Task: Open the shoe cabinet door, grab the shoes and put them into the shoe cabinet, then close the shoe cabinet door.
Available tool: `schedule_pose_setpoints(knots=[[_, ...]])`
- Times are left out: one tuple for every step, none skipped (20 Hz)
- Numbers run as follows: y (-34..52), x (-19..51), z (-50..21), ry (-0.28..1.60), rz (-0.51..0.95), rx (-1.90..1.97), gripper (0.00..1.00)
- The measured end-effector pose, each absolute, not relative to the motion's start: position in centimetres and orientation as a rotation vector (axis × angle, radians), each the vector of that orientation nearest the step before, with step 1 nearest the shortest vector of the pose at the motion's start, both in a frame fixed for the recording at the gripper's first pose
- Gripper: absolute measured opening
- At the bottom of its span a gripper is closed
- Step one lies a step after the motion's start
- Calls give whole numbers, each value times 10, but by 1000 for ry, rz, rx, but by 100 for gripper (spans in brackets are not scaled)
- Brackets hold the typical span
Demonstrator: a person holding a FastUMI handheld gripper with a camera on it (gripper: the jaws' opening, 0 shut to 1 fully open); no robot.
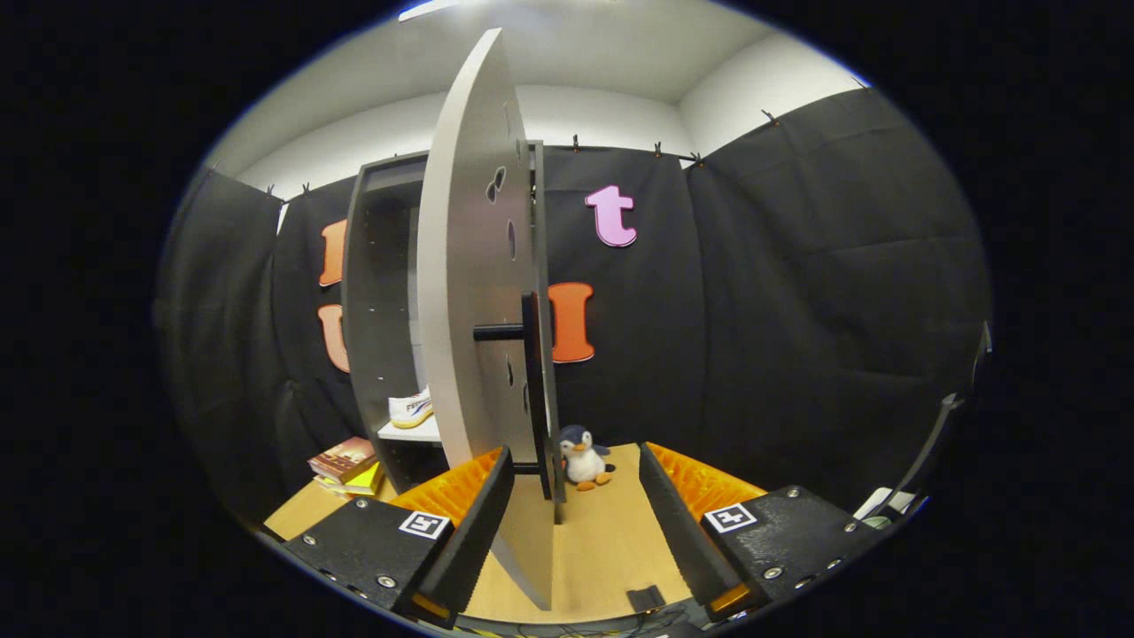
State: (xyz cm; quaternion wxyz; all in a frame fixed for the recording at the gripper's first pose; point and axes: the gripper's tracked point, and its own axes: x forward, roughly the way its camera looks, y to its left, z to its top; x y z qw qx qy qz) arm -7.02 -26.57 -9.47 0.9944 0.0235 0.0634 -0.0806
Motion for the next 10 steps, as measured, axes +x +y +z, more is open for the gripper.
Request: schedule_pose_setpoints(knots=[[-256, -67, -96, 127, -149, 46, 89], [-248, -65, -98, 123, -143, 43, 89], [-240, -63, -97, 121, -138, 37, 89], [-232, -62, -97, 118, -132, 32, 89], [-225, -60, -97, 118, -124, 33, 89], [-217, -58, -97, 118, -116, 40, 89], [-210, -55, -98, 119, -105, 46, 89], [-203, -52, -99, 119, -95, 52, 89], [-196, -49, -99, 121, -86, 57, 89], [-188, -45, -100, 122, -75, 58, 89]])
